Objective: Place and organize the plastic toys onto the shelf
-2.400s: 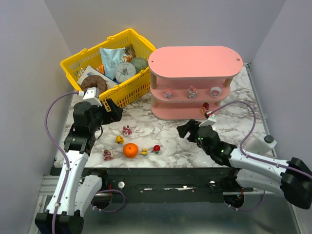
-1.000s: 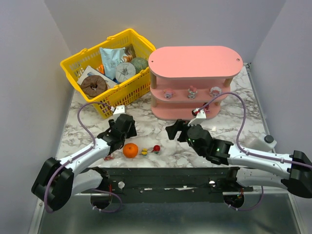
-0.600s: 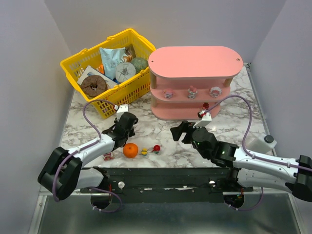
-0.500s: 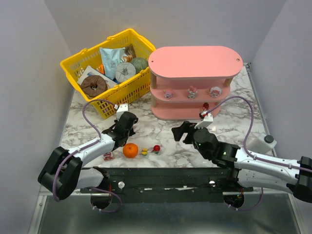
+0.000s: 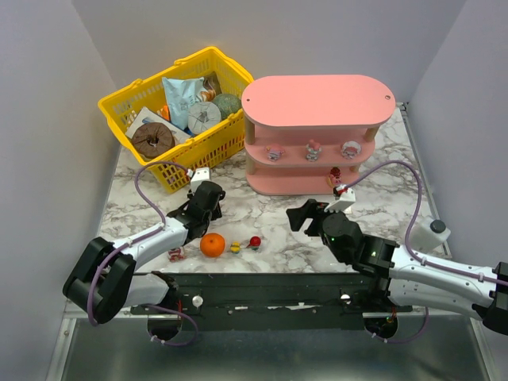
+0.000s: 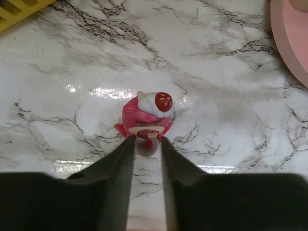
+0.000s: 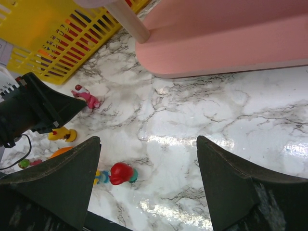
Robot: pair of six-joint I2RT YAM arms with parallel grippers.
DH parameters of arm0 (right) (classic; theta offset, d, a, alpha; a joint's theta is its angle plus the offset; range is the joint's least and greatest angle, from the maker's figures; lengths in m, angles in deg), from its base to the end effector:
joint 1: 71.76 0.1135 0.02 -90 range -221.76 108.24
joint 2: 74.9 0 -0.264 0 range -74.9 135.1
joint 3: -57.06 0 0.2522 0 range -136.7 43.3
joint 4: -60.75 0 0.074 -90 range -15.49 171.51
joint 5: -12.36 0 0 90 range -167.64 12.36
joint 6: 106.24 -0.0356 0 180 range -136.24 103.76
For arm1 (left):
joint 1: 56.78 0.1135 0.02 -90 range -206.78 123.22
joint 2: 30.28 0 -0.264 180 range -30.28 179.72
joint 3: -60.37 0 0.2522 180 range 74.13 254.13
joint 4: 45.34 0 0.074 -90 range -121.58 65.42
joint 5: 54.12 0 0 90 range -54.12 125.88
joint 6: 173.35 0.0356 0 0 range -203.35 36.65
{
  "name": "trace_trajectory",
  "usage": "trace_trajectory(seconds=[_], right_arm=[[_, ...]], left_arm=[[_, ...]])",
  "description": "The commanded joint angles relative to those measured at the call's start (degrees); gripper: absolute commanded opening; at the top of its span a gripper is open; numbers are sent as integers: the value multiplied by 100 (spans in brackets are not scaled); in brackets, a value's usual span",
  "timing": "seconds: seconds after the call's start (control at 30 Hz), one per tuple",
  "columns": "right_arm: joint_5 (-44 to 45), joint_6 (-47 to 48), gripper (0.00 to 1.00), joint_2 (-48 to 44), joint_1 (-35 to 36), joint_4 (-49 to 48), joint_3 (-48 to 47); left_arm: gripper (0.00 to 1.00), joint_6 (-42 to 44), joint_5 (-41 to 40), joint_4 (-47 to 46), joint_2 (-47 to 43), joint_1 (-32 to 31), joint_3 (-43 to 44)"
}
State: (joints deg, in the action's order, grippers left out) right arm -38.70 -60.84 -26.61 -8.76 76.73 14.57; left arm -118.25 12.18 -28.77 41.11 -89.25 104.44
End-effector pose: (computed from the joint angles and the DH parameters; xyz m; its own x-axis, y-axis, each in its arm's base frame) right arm 0.1061 0.1589 0.2474 -0.4205 0.3777 -0.8249 -0.1865 0.8538 0.4860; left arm 0.2073 -0.1150 0.1740 -0.6211 -0.2257 -0.7505 -0.1319 0.9741 -0.1838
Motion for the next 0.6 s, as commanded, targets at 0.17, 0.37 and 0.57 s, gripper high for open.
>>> trace_trajectory(seconds=[0.17,0.37,0.57], right_arm=[[272,-58,88,-83,19,130,87],[290,-58,88,-153,19,174,113],[387,-40,88,-294,10,253,157]], left_arm=[[62,53,-81,-149,-30,12,107],[64,79,-222,-254,436,21,318],[60,71,-214,-456,788,21,450]])
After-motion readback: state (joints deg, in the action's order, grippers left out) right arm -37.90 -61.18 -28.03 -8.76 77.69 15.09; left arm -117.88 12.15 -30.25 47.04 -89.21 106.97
